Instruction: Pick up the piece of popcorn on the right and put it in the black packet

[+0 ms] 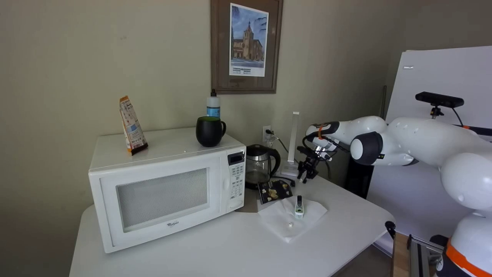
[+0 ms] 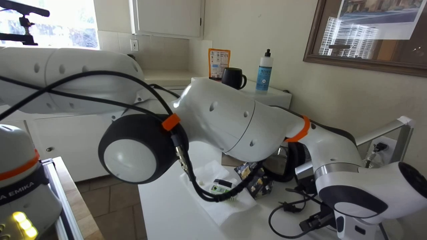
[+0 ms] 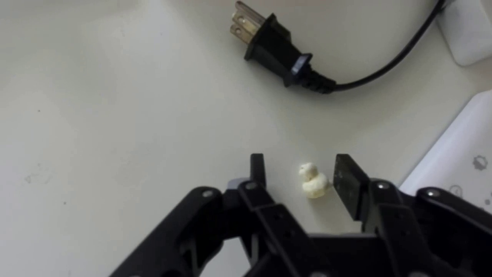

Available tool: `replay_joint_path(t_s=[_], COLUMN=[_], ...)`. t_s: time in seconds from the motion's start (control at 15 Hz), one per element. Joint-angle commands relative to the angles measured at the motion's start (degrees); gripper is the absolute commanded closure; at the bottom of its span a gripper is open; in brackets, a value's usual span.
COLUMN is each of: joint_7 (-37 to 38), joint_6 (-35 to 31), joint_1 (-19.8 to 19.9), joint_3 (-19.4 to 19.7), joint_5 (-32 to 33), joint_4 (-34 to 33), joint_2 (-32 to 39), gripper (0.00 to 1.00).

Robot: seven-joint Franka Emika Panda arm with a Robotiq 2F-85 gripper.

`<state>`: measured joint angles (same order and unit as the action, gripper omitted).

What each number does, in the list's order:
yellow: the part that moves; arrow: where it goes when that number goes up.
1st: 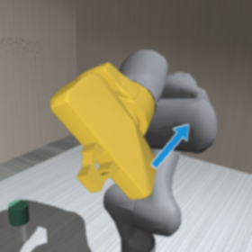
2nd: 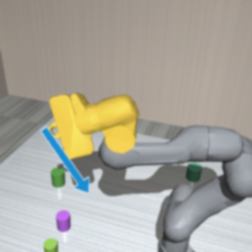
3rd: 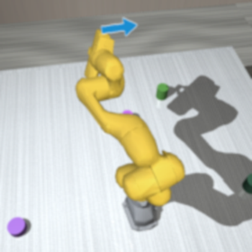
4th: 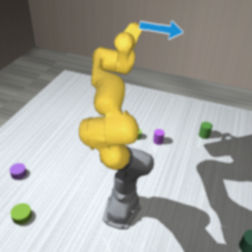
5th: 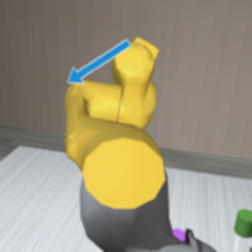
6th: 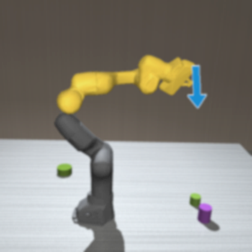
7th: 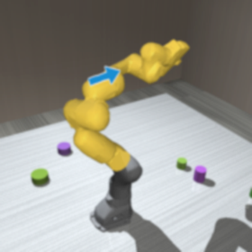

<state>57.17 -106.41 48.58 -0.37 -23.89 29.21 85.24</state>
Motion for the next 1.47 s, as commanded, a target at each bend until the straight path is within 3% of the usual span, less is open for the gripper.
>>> replay_joint_path(t_s=[0.0,0.2,0.27,0.33,1.0,1.4], joint_7=[2.60,3.59,3.82,3.90,3.65,3.35], joint_6=[2.07,2.82,3.04,3.22,2.42,2.62], joint_1=[-0.07,-0.04,-0.06,-0.08,-0.24,-0.19], joint_3=[-0.07,-0.16,-0.15,-0.14,0.22,0.03], joint_5=[2.05,2.47,2.59,2.71,3.65,3.70], joint_4=[0.11,-0.03,-0.01,0.04,-0.45,-0.56], joint_2=[0.00,-0.03,-0.09,-0.12,0.18,0.18], gripper=[0.52,0.61,0.68,0.66,0.87,0.89])
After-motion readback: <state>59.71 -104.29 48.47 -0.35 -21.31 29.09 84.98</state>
